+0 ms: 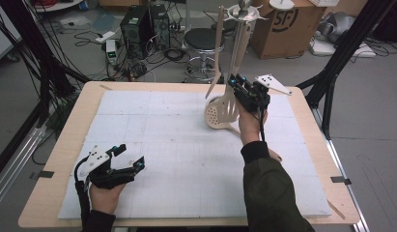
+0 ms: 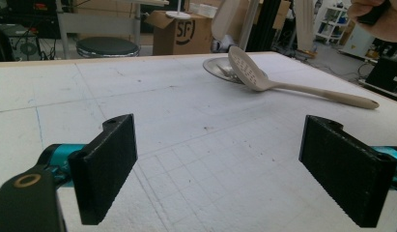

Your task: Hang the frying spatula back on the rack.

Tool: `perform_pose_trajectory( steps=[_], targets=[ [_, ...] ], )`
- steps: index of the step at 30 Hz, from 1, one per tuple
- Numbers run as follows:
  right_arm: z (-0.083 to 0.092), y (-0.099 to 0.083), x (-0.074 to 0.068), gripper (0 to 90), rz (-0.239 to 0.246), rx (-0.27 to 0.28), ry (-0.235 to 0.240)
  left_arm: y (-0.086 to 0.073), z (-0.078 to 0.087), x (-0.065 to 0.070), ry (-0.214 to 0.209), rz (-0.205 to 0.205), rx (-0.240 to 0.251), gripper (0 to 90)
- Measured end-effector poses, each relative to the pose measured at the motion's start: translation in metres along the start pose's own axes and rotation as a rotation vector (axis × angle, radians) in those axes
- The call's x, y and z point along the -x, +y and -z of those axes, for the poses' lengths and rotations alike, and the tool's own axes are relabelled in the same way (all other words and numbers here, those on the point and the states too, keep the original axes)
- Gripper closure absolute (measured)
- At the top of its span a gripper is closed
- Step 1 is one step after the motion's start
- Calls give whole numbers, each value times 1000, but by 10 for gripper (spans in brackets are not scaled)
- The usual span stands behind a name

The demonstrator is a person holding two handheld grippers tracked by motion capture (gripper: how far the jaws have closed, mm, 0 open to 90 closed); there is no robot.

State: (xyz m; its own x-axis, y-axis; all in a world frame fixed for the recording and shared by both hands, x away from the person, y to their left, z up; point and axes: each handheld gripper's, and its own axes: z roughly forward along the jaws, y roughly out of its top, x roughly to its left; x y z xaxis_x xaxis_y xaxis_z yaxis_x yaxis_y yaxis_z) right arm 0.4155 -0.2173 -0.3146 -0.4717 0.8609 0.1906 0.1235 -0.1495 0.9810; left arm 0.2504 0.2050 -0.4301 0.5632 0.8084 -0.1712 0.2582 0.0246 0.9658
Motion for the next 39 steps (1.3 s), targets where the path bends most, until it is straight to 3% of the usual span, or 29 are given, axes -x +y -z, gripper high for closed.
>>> perform_pose_trajectory(
  steps=[1,3,8,13,15,33,39],
  targets=[
    [1,0,1,540,-19,9,-9,0,0,0,1,-1,1,139],
    [4,1,3,467,-33,33,-48,0,0,0,1,-1,1,139],
    [15,10,3,464,-53,140,1,0,1,0,4,-2,1,139],
    [23,15,11,421,-168,240,67,0,0,1,0,-3,1,139],
    [25,17,13,458,-178,261,77,0,0,0,0,-2,-1,139],
    [33,41,16,530,-257,364,117,1,-2,1,-3,-5,2,140],
    [29,51,12,524,-227,359,116,0,-3,1,-5,0,1,139]
  ],
)
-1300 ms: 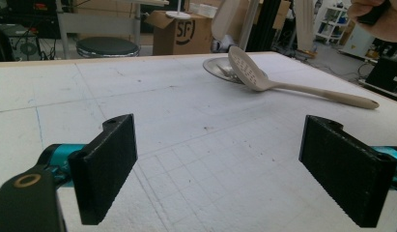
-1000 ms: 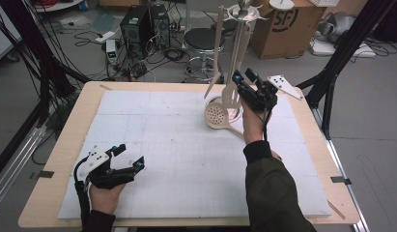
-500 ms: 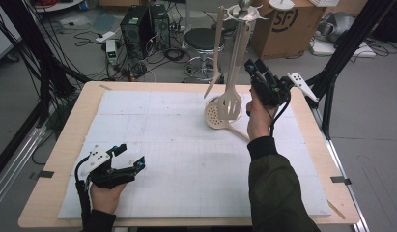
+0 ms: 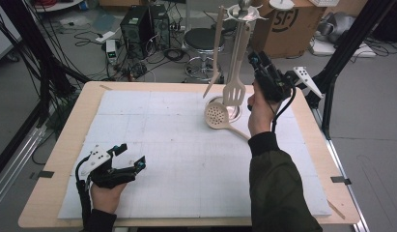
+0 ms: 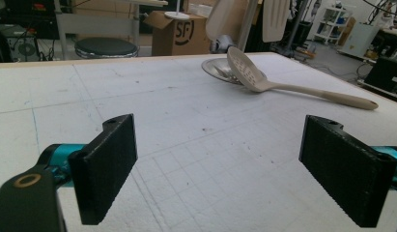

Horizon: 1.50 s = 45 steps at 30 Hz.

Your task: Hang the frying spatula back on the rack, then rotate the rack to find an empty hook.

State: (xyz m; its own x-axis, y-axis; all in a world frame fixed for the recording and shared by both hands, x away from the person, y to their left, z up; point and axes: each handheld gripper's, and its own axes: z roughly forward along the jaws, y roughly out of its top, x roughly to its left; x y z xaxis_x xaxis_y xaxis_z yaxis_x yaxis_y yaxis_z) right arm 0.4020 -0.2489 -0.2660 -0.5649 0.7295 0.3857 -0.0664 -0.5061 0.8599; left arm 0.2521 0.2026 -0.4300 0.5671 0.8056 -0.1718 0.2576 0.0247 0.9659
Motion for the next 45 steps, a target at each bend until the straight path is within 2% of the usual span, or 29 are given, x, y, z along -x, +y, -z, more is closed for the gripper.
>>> perform_pose_trajectory(
  steps=[5,11,19,22,30,38,45],
  targets=[
    [-8,9,-6,586,5,9,16,0,0,-1,3,3,1,139],
    [-13,18,-10,784,-3,5,45,0,1,-3,7,8,5,139],
    [-15,22,-8,787,8,1,34,-1,1,-3,8,11,3,139],
    [-16,22,-7,788,-8,12,31,-1,2,-4,11,12,2,139],
    [-20,25,0,784,-14,6,16,-1,3,-6,16,15,1,139],
    [-28,32,4,787,7,5,6,-2,2,-7,15,26,3,139],
    [-38,34,4,896,5,-7,7,-2,2,-8,11,28,5,139]
  ],
)
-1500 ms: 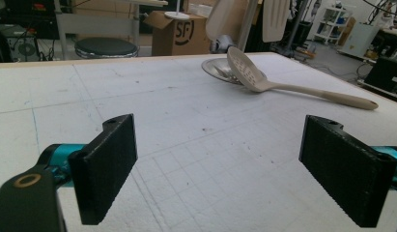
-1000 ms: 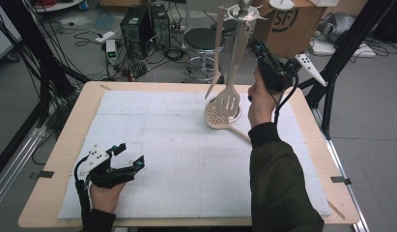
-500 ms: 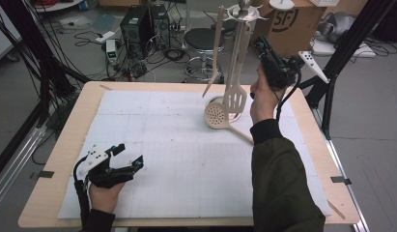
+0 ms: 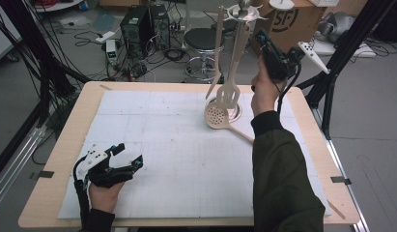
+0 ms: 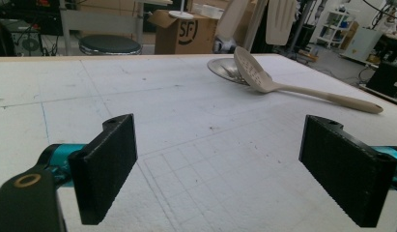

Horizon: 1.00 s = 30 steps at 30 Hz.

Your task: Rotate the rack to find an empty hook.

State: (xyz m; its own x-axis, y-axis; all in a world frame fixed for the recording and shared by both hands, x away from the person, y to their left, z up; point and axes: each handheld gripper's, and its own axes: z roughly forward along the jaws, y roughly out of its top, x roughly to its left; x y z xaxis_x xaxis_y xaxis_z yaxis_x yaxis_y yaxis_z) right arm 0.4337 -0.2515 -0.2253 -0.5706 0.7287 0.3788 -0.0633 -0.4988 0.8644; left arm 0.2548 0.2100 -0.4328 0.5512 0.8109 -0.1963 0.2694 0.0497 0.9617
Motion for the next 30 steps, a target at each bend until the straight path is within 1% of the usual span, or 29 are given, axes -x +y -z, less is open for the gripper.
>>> perform_pose_trajectory(
  steps=[2,6,7,9,11,13,15,22,28,30],
  targets=[
    [-3,1,-3,896,11,-6,4,0,0,0,2,1,0,139],
    [-8,0,-4,897,16,-19,1,0,1,-1,-2,2,-1,139],
    [-8,0,-5,897,12,-25,-2,0,1,-1,-1,4,2,139],
    [-9,-1,-5,897,10,-18,-1,0,1,-1,-3,5,4,139],
    [-9,-1,-5,897,-3,-21,1,0,1,-1,-4,5,2,139],
    [-10,-2,-7,897,6,-21,3,0,1,-1,-5,9,3,139],
    [-11,-3,-10,897,8,-27,8,1,1,-1,-7,4,2,139],
    [-16,-11,-20,897,14,-46,28,1,1,0,-6,8,6,139],
    [-26,-19,-35,897,30,-72,60,1,1,-1,-6,10,5,139],
    [-32,-22,-40,897,39,-89,67,1,1,-1,-5,8,8,139]
  ],
)
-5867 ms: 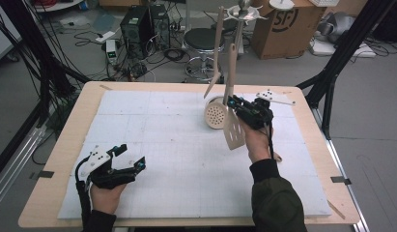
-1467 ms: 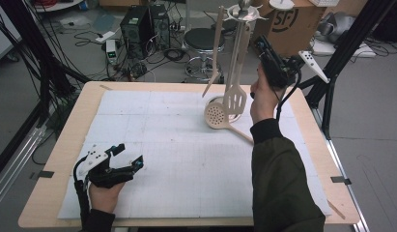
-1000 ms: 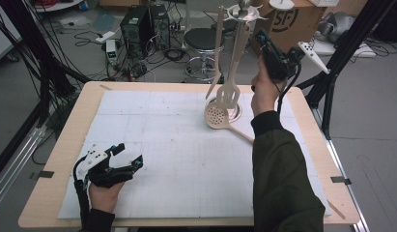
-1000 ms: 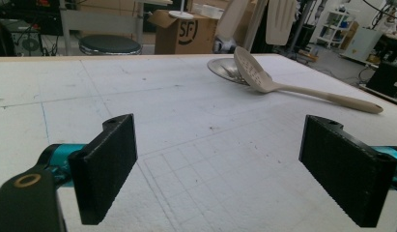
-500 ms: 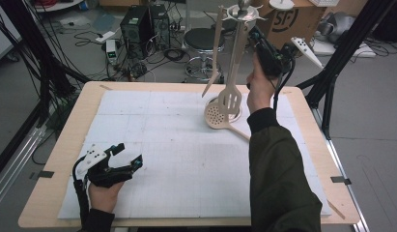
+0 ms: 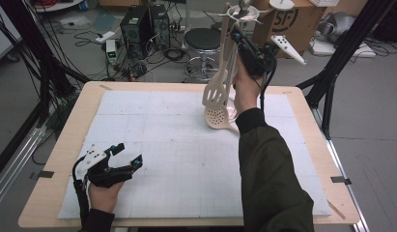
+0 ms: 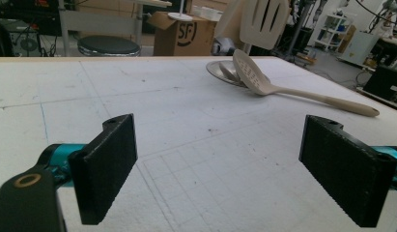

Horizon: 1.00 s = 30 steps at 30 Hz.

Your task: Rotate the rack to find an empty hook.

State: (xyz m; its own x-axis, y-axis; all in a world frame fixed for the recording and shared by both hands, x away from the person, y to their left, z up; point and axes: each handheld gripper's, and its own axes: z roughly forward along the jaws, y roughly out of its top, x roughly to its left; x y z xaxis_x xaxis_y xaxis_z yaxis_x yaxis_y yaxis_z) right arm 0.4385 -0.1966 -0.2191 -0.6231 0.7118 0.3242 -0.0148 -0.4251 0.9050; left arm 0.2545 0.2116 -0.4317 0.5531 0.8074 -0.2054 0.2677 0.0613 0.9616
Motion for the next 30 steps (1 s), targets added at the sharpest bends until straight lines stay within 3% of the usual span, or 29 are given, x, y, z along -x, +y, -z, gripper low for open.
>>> perform_pose_trajectory(
  steps=[7,12,19,23,30],
  targets=[
    [2,3,-7,897,5,23,-3,0,2,-1,-1,7,5,139],
    [16,15,7,897,-8,68,-48,0,2,0,-5,5,4,139],
    [23,22,36,897,-12,52,-109,0,1,0,1,0,-2,139],
    [23,23,40,899,3,47,-113,0,2,-1,4,0,-4,139],
    [24,21,49,898,-22,61,-128,-1,2,-2,7,4,-2,139]
  ],
)
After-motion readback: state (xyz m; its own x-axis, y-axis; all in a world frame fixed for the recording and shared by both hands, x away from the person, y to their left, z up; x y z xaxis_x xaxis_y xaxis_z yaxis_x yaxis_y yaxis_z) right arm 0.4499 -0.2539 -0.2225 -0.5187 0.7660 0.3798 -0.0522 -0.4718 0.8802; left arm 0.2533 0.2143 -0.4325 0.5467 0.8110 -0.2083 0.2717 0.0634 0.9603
